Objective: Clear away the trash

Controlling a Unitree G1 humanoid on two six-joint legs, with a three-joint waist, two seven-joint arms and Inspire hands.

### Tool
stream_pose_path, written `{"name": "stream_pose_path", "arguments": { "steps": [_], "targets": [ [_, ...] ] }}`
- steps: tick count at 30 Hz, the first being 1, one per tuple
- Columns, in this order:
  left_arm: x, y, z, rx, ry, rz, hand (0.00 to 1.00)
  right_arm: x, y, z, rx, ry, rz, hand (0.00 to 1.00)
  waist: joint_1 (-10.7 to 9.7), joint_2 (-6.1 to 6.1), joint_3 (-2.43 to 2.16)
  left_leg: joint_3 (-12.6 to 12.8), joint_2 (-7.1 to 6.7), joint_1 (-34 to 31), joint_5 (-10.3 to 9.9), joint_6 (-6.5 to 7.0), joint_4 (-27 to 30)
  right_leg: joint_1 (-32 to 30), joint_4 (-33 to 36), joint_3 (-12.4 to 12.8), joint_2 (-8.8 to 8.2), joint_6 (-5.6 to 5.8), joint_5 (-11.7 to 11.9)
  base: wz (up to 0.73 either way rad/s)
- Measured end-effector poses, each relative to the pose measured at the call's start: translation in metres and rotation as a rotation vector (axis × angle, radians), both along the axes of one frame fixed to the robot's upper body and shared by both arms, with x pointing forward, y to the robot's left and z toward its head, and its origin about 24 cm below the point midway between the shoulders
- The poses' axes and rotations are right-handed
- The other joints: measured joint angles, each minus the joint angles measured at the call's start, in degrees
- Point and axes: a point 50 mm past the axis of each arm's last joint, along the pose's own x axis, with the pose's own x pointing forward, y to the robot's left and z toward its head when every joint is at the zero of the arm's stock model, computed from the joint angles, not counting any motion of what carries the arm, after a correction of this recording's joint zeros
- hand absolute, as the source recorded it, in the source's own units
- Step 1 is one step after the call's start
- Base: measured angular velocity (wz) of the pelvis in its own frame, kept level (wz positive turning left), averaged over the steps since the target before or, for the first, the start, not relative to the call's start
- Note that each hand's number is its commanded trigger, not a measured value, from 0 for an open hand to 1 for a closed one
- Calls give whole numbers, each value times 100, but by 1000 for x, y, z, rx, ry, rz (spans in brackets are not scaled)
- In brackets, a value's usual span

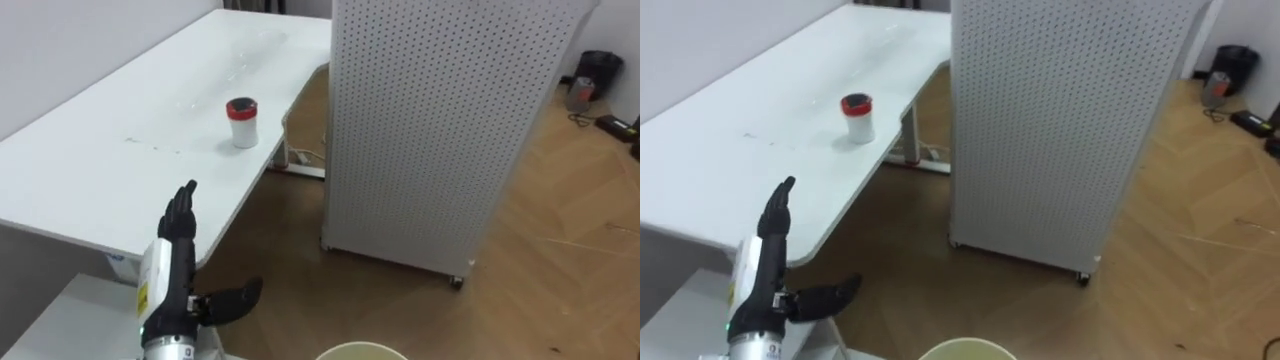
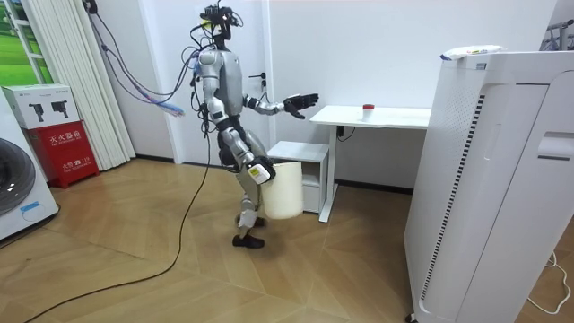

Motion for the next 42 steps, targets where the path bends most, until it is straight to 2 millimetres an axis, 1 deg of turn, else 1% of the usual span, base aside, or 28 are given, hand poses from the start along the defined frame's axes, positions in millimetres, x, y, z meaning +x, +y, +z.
{"name": "stream_pose_path", "arguments": {
  "steps": [2, 3, 4, 7, 8, 10, 11, 12, 13, 14, 16, 17, 18, 19, 20, 21, 22, 24, 25, 27, 29, 30, 31, 32, 33, 34, 37, 42],
  "targets": [
    [0, 1, 1, -2, -2, 1, 0, 0, -2, 0, -15, 3, 6, 100, 26, -4, -44, -112, -249, -317, 384, -3, -994, 73, 3, 172, 20, -12, -115, -48],
    [1, 1, 3, -4, -9, -6, 0, -2, -4, 0, -23, 9, 0, 100, 28, -42, -53, -163, -428, -440, 751, -9, -1690, 163, 8, 282, 20, -4, -204, -44],
    [1, 1, 4, -7, -11, -8, 0, -8, -5, -2, -29, 24, -6, 100, 80, -68, -60, -184, -521, -519, 1039, -20, -2263, 281, 0, 401, 21, 3, -292, -45],
    [3, 5, 10, -9, -38, 5, 0, -17, -11, -3, -51, 54, -15, 100, 130, -17, -98, -330, -669, -584, 1494, -2, -3329, 594, -12, 570, 61, 39, -636, -42],
    [3, 5, 12, -7, -47, 4, 0, -19, -12, -3, -56, 59, -12, 100, 158, -1, -106, -356, -678, -577, 1561, 32, -3433, 659, -15, 608, 65, 50, -711, -38],
    [4, 6, 20, 1, -83, 2, 0, -24, -14, -3, -68, 78, -21, 100, 234, -44, -123, -398, -826, -450, 2427, 313, -3320, 1000, -277, 809, -50, 183, -899, -37],
    [4, 7, 22, 5, -93, 4, 0, -23, -15, -3, -70, 75, -26, 100, 253, -54, -119, -401, -878, -430, 2552, 425, -3262, 1074, -348, 803, -115, 234, -922, -45],
    [4, 8, 24, 6, -101, 10, 0, -20, -17, -2, -72, 66, -35, 100, 285, -66, -112, -365, -982, -424, 2718, 604, -3026, 1223, -435, 648, -290, 374, -987, -45],
    [4, 9, 24, 9, -99, 10, 0, -19, -17, -2, -74, 63, -37, 100, 289, -117, -96, -217, -1102, -465, 2469, 683, -2570, 1419, -506, 492, -529, 522, -1026, -39],
    [4, 9, 24, 8, -99, 8, 0, -19, -17, -1, -77, 59, -38, 100, 280, -104, -92, -154, -1130, -489, 2275, 726, -2350, 1505, -517, 445, -605, 590, -1003, -21],
    [8, 6, 27, -1, -113, 1, 0, -15, -15, -1, -75, 47, -31, 100, 256, -101, -87, 15, -1274, -494, 1661, 904, -1658, 1694, -180, 248, -890, 795, -914, -6],
    [9, 6, 28, -6, -118, 2, 0, -13, -14, 0, -74, 37, -31, 100, 255, -101, -86, 36, -1321, -469, 1548, 950, -1571, 1638, 64, 172, -956, 858, -880, 3],
    [10, 5, 31, -11, -130, 0, 0, -9, -14, 3, -76, 14, -32, 100, 240, -81, -91, 61, -1399, -400, 1334, 1024, -1469, 1446, 680, 105, -1092, 1085, -741, 16],
    [11, 4, 33, -13, -144, -4, 0, -6, -13, 5, -76, -11, -30, 100, 216, -74, -95, 65, -1503, -286, 1123, 1059, -1471, 1213, 1388, 36, -1228, 1272, -469, 28],
    [12, 2, 34, -14, -147, -8, 0, -5, -13, 5, -75, -19, -29, 100, 189, -75, -95, 46, -1562, -233, 1054, 1097, -1481, 1101, 1718, -8, -1282, 1274, -275, 41],
    [12, -1, 33, -16, -146, -16, 0, -5, -13, 5, -74, -23, -28, 100, 167, -64, -87, -30, -1680, -83, 926, 1163, -1498, 886, 2266, -93, -1397, 1315, 220, 37],
    [12, -6, 32, -21, -141, -27, 0, -5, -14, 6, -74, -24, -37, 100, 188, -2, -67, -117, -1724, 70, 794, 1211, -1507, 687, 2765, -141, -1497, 1342, 631, 22],
    [11, -8, 30, -24, -137, -27, 0, -1, -14, 7, -64, -35, -53, 100, 260, 101, -27, -166, -1722, 323, 691, 1257, -1625, 198, 3443, -167, -1641, 1287, 564, 0],
    [11, -7, 29, -27, -133, -21, 0, -1, -14, 6, -59, -35, -54, 100, 251, 144, -22, -223, -1707, 509, 678, 1269, -1772, -141, 3626, -171, -1710, 1271, 338, 4],
    [13, -6, 31, -27, -145, -16, 0, -1, -12, 7, -48, -38, -42, 100, 228, 168, -24, -358, -1663, 658, 674, 1269, -1919, -618, 3376, -148, -1680, 1264, 34, 22],
    [13, -6, 31, -26, -146, -13, 0, -1, -11, 6, -46, -33, -30, 100, 227, 154, -8, -476, -1596, 825, 671, 1255, -2069, -886, 2525, -145, -1581, 1272, -158, 25],
    [11, -5, 30, -26, -145, -7, 0, -3, -10, 5, -48, -27, -23, 100, 230, 119, -2, -566, -1587, 960, 676, 1240, -2199, -905, 1722, -173, -1549, 1276, -169, 29],
    [10, -5, 30, -22, -152, -9, 0, -4, -11, 5, -49, -24, -24, 100, 222, 89, -10, -679, -1589, 1035, 665, 1219, -2268, -842, 820, -250, -1501, 1271, -97, 31],
    [10, -5, 30, -17, -156, -12, 0, -4, -10, 5, -48, -24, -25, 100, 222, 67, -24, -717, -1592, 1049, 656, 1204, -2292, -827, 395, -272, -1456, 1266, 38, 47],
    [10, -6, 31, -5, -160, -18, 0, -4, -11, 4, -52, -20, -28, 100, 185, 90, -45, -892, -1570, 1077, 633, 1165, -2298, -738, -14, -286, -1339, 1300, 484, 39],
    [10, -7, 31, 4, -160, -25, 0, -6, -11, 4, -53, -15, -28, 100, 172, 93, -61, -967, -1545, 1119, 638, 1142, -2334, -635, -173, -330, -1287, 1304, 518, 33],
    [9, -3, 32, 13, -173, -9, 0, -6, -8, 3, -43, -12, -8, 100, 283, 44, -57, -1081, -1360, 1400, 647, 1049, -2602, -133, -818, -452, -1057, 1242, 674, 11],
    [8, -3, 37, 32, -196, -12, 0, -5, -7, 3, -59, -8, 37, 100, 392, 9, -56, -1084, -1282, 1617, 626, 1011, -2758, 199, -1225, -458, -950, 1228, 713, -1]
  ]
}}
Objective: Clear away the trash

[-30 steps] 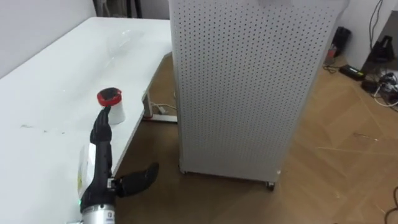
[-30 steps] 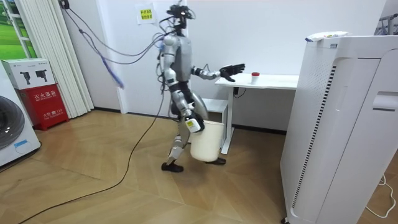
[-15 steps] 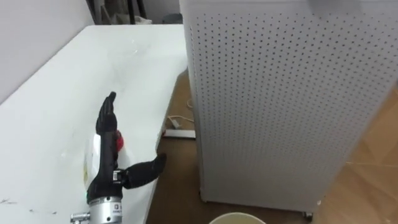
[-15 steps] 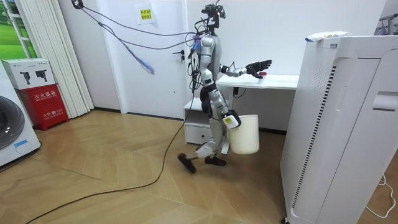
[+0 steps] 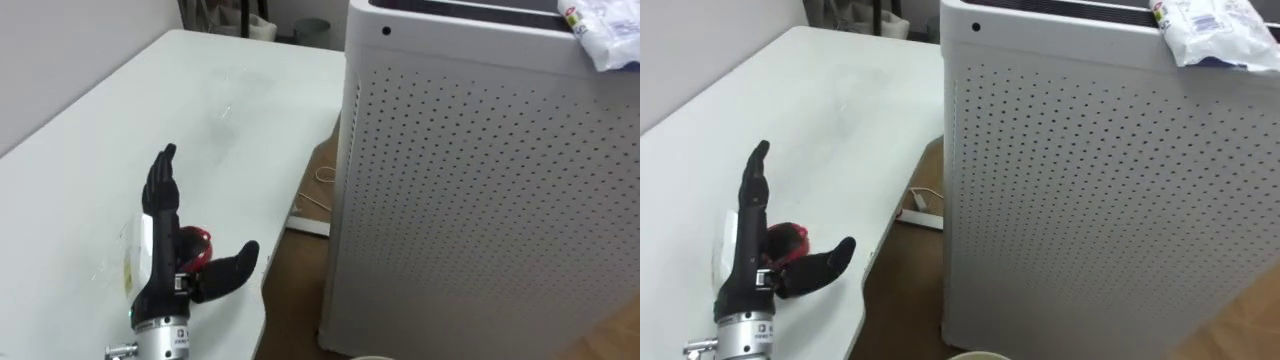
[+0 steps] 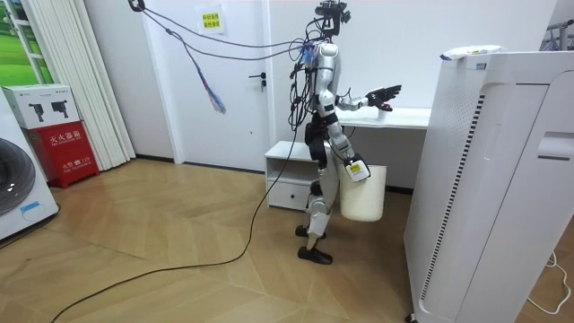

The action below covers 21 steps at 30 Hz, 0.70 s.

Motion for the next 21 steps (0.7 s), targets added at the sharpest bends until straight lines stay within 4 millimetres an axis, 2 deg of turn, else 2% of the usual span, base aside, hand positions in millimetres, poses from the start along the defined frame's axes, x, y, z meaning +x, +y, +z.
{"name": "stream_pose_path", "arguments": {
  "steps": [6, 11, 21],
  "targets": [
    [-5, 1, 12, 4, -53, -12, 0, -2, 0, -2, 15, 17, 9, 100, 12, -48, -4, -16, 71, 243, -4, -9, -266, 335, -444, -142, 74, -15, 92, 1],
    [-12, 3, 6, 7, -27, -7, 0, -3, 0, -3, 12, 21, 14, 100, 20, -144, -21, -31, 89, 314, -16, -33, -295, 522, -685, -192, 114, -17, 126, 5],
    [-16, 5, 4, 8, -17, -1, 0, -2, 1, -2, 21, 18, 35, 100, 138, -158, -21, -36, 113, 320, -17, -35, -353, 560, -785, -215, 149, -30, 149, 2]
  ]
}}
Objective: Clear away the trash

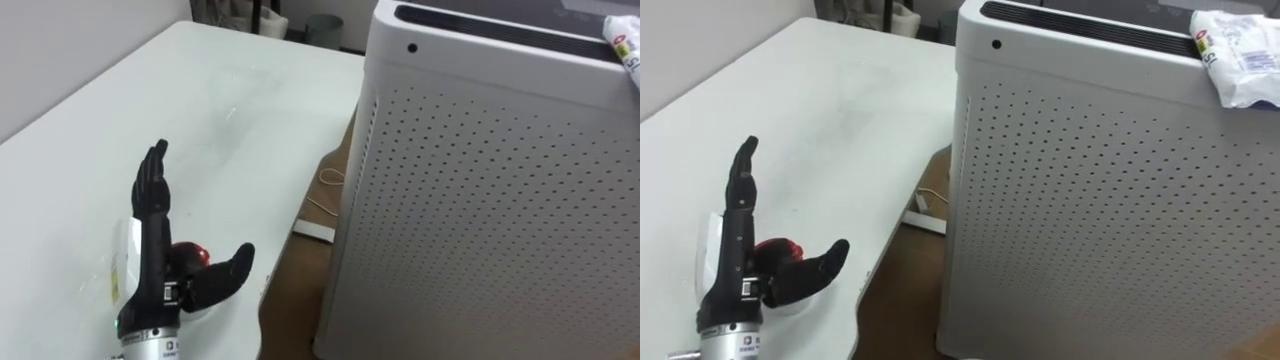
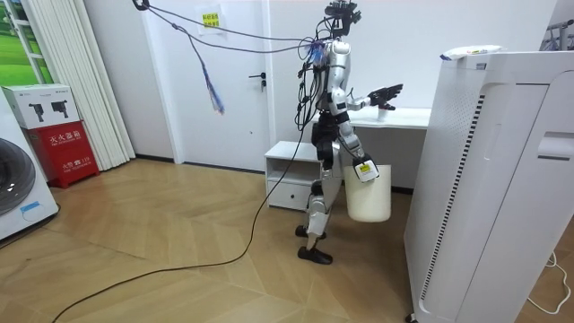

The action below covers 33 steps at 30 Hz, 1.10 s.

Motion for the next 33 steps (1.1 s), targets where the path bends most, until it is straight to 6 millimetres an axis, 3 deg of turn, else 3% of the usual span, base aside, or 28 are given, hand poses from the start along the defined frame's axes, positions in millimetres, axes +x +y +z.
{"name": "stream_pose_path", "arguments": {
  "steps": [9, 33],
  "targets": [
    [-6, 3, -6, 0, 27, 12, 0, 0, 0, 0, 0, 0, 5, 100, 21, -73, 46, -35, 5, -12, -5, -8, -13, -1, 4, -45, 3, -7, 10, 2],
    [-19, 18, -34, 14, 156, 87, 0, 0, 3, 0, 3, 0, 56, 100, 15, -112, 40, -137, 4, 54, -4, -10, -63, 82, 21, -113, 0, -6, 15, 2]
  ]
}}
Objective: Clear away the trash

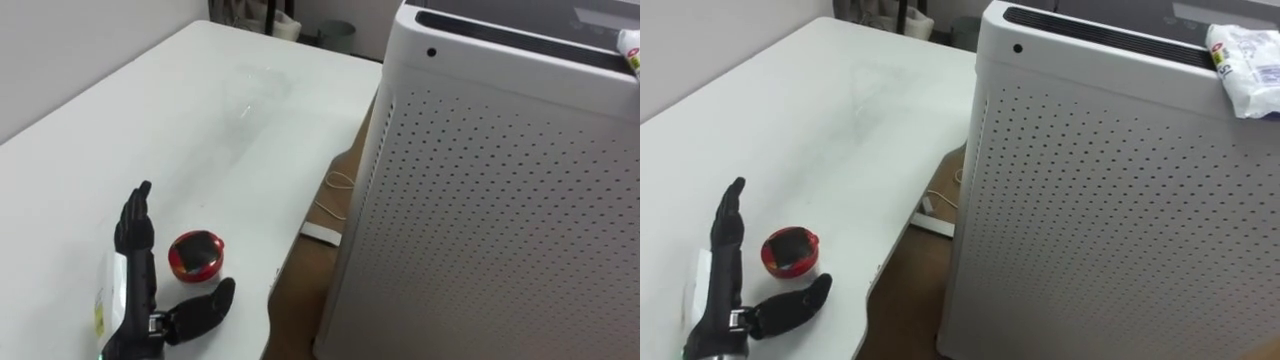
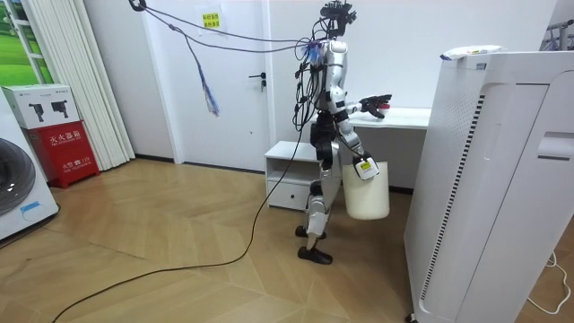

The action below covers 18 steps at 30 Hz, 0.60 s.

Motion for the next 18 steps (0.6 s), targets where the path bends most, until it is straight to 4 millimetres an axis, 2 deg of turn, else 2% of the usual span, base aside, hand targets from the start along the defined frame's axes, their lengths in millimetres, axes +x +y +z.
{"name": "stream_pose_path", "arguments": {
  "steps": [7, 18],
  "targets": [
    [-5, 6, -17, -26, 82, 32, 0, -3, 1, -1, 1, 9, 4, 100, -18, 6, -3, 2, -3, 26, 0, 0, 0, 7, 1, -1, -3, 0, 0, 0],
    [-4, 5, -24, -97, 113, 56, 0, -5, 1, -2, 7, 22, 5, 100, -42, 37, -17, 32, 3, 105, 0, 0, 2, 73, 7, 10, 0, 3, 6, 0]
  ]
}}
